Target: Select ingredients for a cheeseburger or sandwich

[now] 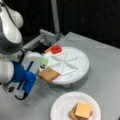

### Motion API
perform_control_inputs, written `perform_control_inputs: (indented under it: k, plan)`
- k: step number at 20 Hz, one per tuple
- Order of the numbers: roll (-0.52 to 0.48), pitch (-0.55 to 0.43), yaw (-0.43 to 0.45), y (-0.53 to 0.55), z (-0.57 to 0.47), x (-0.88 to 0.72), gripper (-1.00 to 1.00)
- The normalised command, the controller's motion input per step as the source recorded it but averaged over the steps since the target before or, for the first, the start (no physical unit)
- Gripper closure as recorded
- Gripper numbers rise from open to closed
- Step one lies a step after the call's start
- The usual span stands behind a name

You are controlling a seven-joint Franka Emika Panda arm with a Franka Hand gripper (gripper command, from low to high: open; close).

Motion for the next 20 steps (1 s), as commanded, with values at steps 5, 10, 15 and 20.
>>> perform_control_inputs:
  k: [5,10,15,20]
  plan:
    - [0.274,-0.111,0.009,-0.08,-0.2,-0.03,-1.0]
    - [0.257,-0.123,-0.033,-0.11,-0.19,-0.01,-1.0]
    - [0.243,-0.144,-0.068,-0.13,-0.19,0.03,-1.0]
    - [0.21,-0.143,-0.069,-0.1,-0.18,0.04,-1.0]
